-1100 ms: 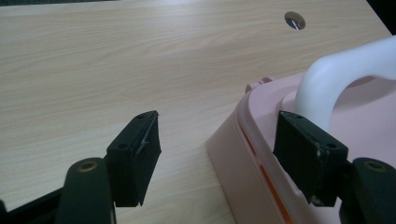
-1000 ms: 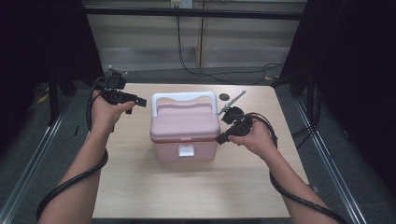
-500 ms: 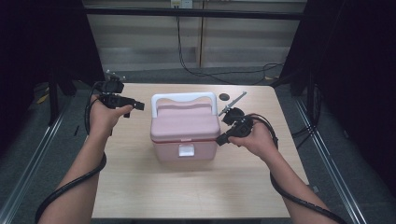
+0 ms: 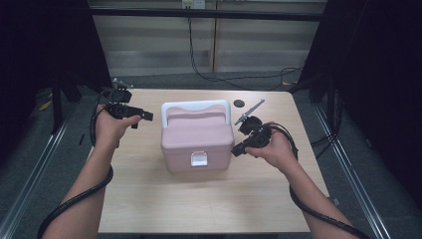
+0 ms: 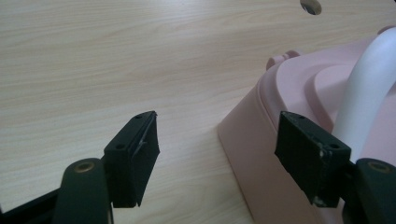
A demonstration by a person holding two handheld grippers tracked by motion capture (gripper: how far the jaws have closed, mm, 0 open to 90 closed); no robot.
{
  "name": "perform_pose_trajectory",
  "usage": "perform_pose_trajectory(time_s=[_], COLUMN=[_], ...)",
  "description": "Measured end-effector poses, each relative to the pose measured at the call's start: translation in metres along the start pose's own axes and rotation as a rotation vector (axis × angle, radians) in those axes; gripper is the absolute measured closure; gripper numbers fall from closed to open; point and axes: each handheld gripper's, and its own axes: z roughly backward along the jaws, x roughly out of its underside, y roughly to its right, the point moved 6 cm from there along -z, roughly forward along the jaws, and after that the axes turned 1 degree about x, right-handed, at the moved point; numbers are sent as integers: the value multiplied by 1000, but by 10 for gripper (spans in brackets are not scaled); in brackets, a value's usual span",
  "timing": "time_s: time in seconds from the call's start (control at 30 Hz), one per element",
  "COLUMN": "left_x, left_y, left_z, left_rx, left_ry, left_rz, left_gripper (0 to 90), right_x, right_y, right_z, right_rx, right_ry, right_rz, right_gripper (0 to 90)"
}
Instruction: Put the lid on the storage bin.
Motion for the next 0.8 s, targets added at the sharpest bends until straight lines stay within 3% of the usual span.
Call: perform_pose_trajectory(time_s=[0.2, 0.6, 0.8], left_x=[3, 11, 17], left_y=[-4, -8, -12], left_z=[0, 3, 5], left_rx=[-3, -2, 0], left_ry=[3, 10, 18], left_rz=[6, -8, -8], left_gripper=[290, 254, 236], right_x=[0, 3, 9], right_y=[1, 3, 5], right_z=[0, -4, -4], right_rx=[5, 33, 51], right_ry=[5, 20, 28], right_rz=[-2, -6, 5], right_gripper=[744, 471, 380])
